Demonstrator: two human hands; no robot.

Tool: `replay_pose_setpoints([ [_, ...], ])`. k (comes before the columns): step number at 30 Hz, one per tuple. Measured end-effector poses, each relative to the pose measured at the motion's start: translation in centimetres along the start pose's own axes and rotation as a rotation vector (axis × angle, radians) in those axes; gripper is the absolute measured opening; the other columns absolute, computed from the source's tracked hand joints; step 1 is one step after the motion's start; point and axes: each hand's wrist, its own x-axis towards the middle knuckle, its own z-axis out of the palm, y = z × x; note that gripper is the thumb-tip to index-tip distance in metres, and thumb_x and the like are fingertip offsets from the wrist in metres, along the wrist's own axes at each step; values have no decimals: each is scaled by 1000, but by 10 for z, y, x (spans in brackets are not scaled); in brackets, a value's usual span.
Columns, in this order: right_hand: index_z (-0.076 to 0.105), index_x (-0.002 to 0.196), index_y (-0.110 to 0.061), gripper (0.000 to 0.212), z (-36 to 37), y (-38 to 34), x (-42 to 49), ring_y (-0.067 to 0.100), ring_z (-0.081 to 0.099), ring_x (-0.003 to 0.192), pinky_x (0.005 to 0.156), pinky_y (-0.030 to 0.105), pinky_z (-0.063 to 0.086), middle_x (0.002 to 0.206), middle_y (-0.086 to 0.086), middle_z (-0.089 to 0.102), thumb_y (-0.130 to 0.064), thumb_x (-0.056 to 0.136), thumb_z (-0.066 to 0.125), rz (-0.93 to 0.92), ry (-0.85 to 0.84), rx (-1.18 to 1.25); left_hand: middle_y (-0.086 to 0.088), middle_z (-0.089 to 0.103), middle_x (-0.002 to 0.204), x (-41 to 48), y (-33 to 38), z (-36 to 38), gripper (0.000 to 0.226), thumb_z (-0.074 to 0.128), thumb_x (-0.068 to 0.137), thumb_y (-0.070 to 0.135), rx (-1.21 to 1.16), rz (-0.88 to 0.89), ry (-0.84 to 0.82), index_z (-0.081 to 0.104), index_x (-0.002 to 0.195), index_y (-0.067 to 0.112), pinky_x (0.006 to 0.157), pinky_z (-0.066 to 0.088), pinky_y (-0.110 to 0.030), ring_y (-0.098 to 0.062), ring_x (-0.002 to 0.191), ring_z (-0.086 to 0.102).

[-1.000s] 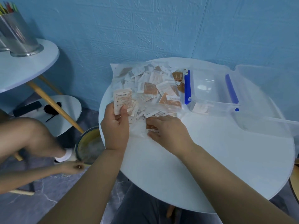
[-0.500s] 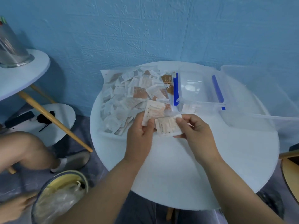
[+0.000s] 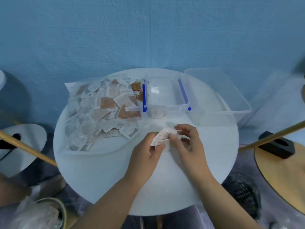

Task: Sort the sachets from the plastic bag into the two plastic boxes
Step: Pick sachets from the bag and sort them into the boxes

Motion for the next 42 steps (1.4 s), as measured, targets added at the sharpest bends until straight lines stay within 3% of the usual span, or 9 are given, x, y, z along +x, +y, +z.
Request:
replay_pose_setpoints([
  [4,60,101,-33,27,3,-3,-5,4,56,101,86,14,42,103,-17,61,-47,78,57,-120,-77,-45,10,64,91,-2,-1,3,20,58,89,17,104,103,-26,57,108,22,72,49,-25,-8,82,62],
  [10,57,80,-13,16,-1,2,0,17,62,82,78,31,48,84,4,68,-12,92,47,16,-47,138,16,60,88,-1,-3,6,15,61,87,15,152,130,-2,57,100,23,70,42,-11,-2,82,56],
  [20,52,112,-26,30,-4,4,-2,3,60,98,82,11,43,106,-7,64,-16,86,39,-34,-220,217,27,60,101,-4,-1,3,43,67,83,16,54,66,-15,43,101,47,80,47,-17,7,91,58],
  [24,45,117,-34,41,-5,4,-2,-11,55,92,79,3,38,106,-18,57,-3,90,46,-95,-297,14,27,60,103,-4,2,3,28,61,84,31,-2,86,-7,46,100,48,78,46,-14,4,92,60],
  [28,48,126,-24,43,-4,10,-1,-13,53,74,70,4,38,78,-30,54,-3,89,54,-126,-285,-140,16,64,86,-5,2,-1,16,51,93,23,-18,49,88,53,89,39,68,40,-5,4,80,58],
  [30,48,127,-24,43,-3,11,-1,-15,53,84,76,3,37,94,-28,55,-6,89,55,-145,-280,-186,13,65,82,-5,2,-4,19,53,92,19,-57,-7,163,57,83,35,66,40,-5,2,77,59],
  [36,53,117,-30,36,-2,12,1,-8,53,100,82,3,37,112,-16,59,-5,90,52,-147,-277,-181,8,69,80,-4,0,-7,18,55,91,10,-283,-140,251,61,81,23,67,51,-15,-4,70,67],
  [40,53,105,-38,36,-3,13,2,-1,57,99,83,10,42,109,-10,61,-5,91,52,-120,-255,-73,6,68,77,-3,-5,-7,22,54,88,-1,-278,-169,206,54,79,19,76,55,-32,-10,77,69],
  [42,53,106,-39,33,-3,14,1,0,56,100,86,12,42,107,-13,59,-9,91,52,-158,-242,-72,5,67,86,-4,-6,-9,29,54,87,0,-172,-124,149,50,84,28,77,54,-27,-7,82,67],
])
